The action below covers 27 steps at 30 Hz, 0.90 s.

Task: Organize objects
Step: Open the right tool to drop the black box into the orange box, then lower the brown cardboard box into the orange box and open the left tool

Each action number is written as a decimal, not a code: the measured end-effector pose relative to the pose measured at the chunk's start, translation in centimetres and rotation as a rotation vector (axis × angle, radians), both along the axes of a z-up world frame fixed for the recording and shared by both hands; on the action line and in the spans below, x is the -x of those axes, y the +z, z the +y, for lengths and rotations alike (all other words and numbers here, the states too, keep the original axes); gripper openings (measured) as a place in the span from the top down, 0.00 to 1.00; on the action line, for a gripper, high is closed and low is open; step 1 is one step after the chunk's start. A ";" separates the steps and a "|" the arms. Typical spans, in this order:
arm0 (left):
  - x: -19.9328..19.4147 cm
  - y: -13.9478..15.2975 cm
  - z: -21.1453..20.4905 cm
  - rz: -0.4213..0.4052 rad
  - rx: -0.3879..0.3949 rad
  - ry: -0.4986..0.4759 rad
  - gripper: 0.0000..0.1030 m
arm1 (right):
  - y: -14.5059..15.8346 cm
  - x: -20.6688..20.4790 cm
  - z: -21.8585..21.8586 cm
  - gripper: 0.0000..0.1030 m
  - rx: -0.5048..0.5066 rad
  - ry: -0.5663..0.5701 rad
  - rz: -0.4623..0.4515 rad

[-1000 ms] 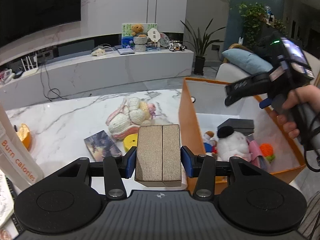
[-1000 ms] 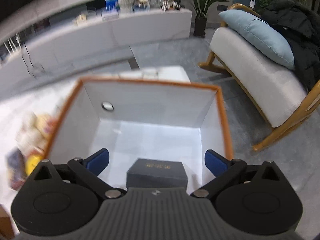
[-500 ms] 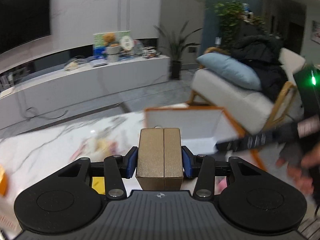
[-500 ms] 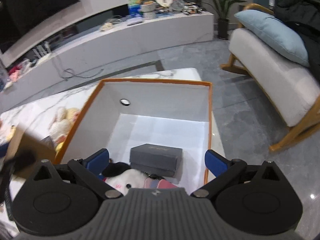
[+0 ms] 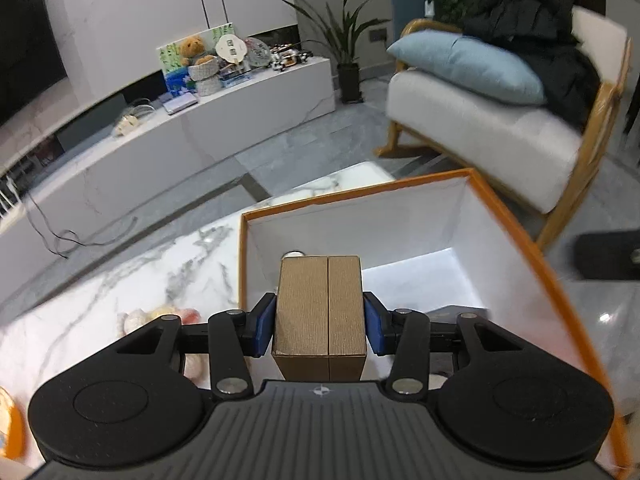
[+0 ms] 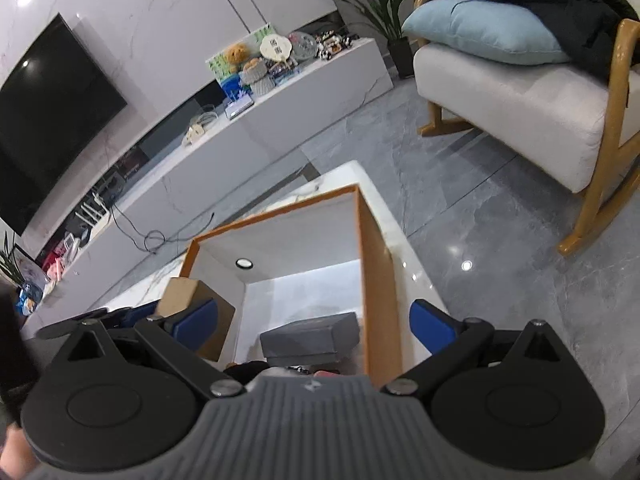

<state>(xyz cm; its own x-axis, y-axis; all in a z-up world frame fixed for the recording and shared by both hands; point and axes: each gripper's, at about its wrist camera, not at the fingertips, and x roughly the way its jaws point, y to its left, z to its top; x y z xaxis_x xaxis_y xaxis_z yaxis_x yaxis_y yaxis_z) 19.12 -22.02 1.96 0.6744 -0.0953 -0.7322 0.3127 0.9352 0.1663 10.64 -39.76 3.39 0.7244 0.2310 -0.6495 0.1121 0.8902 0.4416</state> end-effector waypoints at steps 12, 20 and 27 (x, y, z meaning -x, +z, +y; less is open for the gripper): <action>0.0 -1.9 -1.6 -0.064 -0.185 -0.065 0.30 | -0.7 0.5 -1.6 0.01 0.012 -0.041 0.031; 0.3 -1.2 -1.6 -0.064 -0.177 -0.065 0.28 | -0.8 0.6 -2.3 0.01 -0.021 -0.047 0.023; 1.6 -0.4 -0.7 -0.076 -0.146 -0.112 0.24 | -1.0 0.0 -1.0 0.01 -0.085 0.046 0.011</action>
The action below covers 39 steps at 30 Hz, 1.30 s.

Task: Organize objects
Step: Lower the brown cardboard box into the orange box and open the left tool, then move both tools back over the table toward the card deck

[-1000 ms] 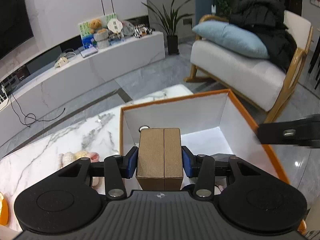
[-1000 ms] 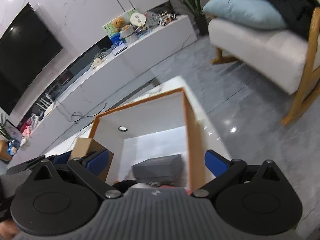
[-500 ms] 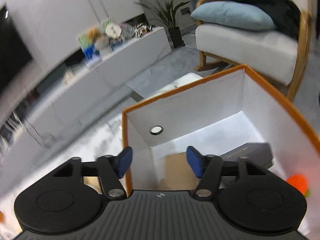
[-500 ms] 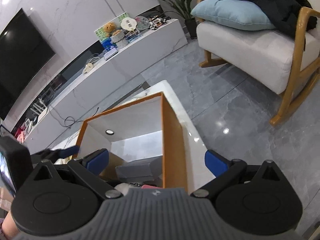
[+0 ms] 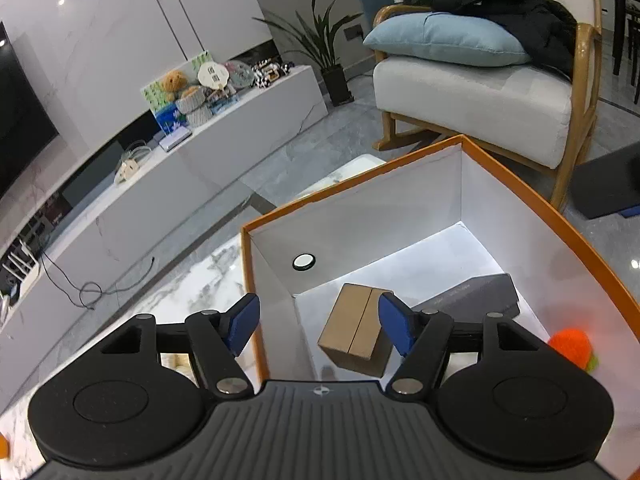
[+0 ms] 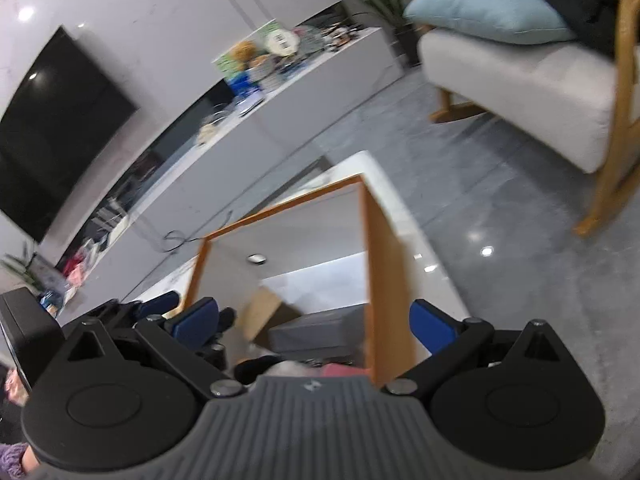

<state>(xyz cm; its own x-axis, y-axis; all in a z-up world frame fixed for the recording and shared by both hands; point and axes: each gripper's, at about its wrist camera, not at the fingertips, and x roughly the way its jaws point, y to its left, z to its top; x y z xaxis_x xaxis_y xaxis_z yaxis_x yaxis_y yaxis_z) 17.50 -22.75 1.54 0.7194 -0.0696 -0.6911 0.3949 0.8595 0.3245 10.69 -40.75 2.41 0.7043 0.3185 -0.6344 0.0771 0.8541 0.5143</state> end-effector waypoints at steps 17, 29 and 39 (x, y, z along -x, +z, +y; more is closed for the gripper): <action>8.8 2.3 10.7 -0.092 0.126 0.152 0.15 | 0.8 -0.9 11.5 0.01 0.091 0.247 -0.080; 13.0 2.4 19.4 -0.204 0.300 0.354 0.13 | 0.4 2.6 20.3 0.01 0.314 0.259 -0.251; 13.3 -1.0 24.8 -0.183 0.390 0.431 0.12 | -1.2 3.8 24.0 0.01 0.369 0.370 -0.341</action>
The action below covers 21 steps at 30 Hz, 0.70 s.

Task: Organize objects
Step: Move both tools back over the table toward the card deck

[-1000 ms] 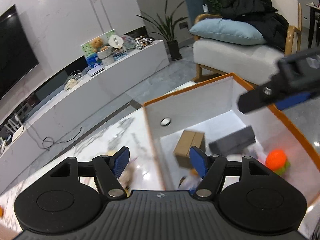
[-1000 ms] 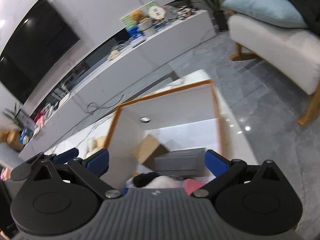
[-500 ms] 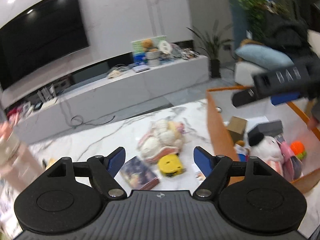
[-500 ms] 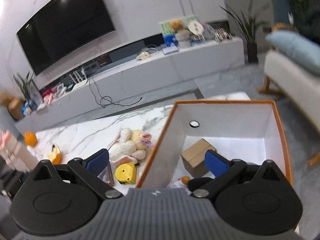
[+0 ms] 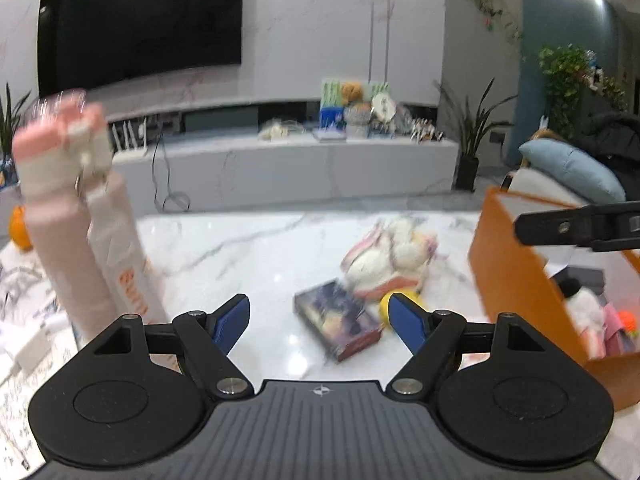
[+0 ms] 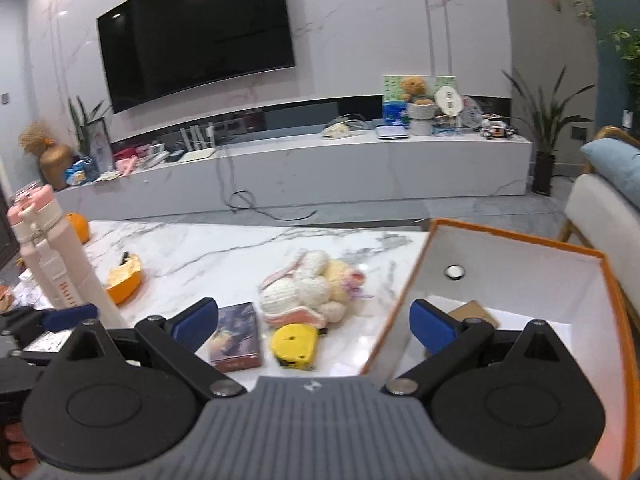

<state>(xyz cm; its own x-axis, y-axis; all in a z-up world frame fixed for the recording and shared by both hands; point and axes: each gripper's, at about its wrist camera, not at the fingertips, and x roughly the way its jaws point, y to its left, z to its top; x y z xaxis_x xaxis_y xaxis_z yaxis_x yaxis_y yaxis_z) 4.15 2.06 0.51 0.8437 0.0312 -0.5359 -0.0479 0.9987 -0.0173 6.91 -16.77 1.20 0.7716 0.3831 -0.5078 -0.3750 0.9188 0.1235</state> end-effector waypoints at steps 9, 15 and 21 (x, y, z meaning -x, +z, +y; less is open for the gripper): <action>0.2 -1.2 2.9 0.033 0.056 0.061 0.12 | -1.5 -0.2 1.6 0.01 0.060 0.046 0.009; 0.8 -1.2 2.3 0.000 0.006 0.024 0.12 | -2.3 -0.4 2.2 0.01 0.093 0.066 0.018; 0.8 -1.2 1.2 -0.022 -0.084 0.007 0.12 | -2.9 -0.4 2.9 0.01 0.122 0.086 0.033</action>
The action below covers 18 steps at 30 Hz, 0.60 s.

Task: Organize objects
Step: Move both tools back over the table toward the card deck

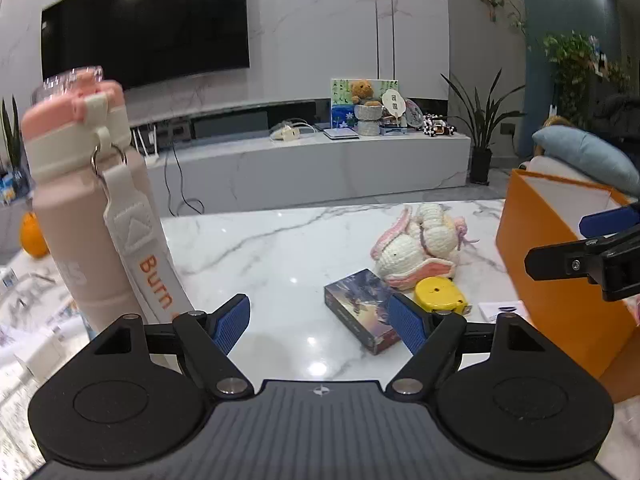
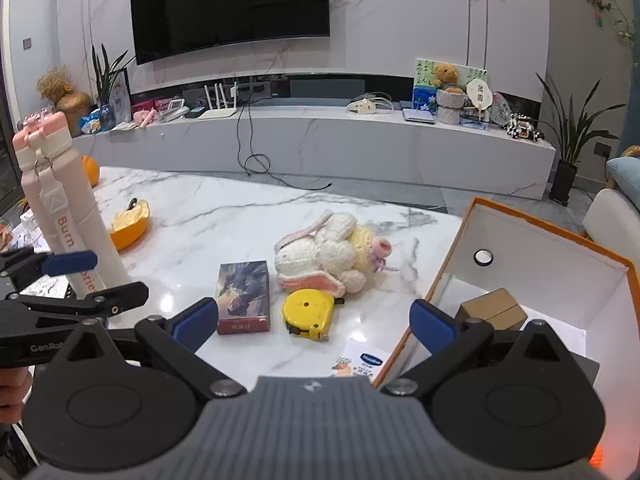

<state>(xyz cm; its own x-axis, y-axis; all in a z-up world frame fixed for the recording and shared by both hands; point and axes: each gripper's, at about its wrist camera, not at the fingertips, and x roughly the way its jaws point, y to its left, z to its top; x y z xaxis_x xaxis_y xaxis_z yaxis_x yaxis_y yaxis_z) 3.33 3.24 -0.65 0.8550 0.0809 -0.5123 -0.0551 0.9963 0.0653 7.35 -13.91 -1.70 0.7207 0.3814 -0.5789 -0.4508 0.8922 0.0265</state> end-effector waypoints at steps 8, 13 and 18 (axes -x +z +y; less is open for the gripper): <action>0.0 0.0 0.1 0.000 -0.009 -0.004 0.12 | -0.5 0.2 0.9 0.01 0.030 0.023 0.005; -0.2 0.3 0.3 -0.005 -0.004 -0.009 0.12 | -0.2 -0.3 1.3 0.01 -0.008 0.040 0.010; -0.3 0.6 1.0 -0.001 0.001 -0.003 0.12 | 0.1 -4.8 2.5 0.01 -0.179 0.064 0.249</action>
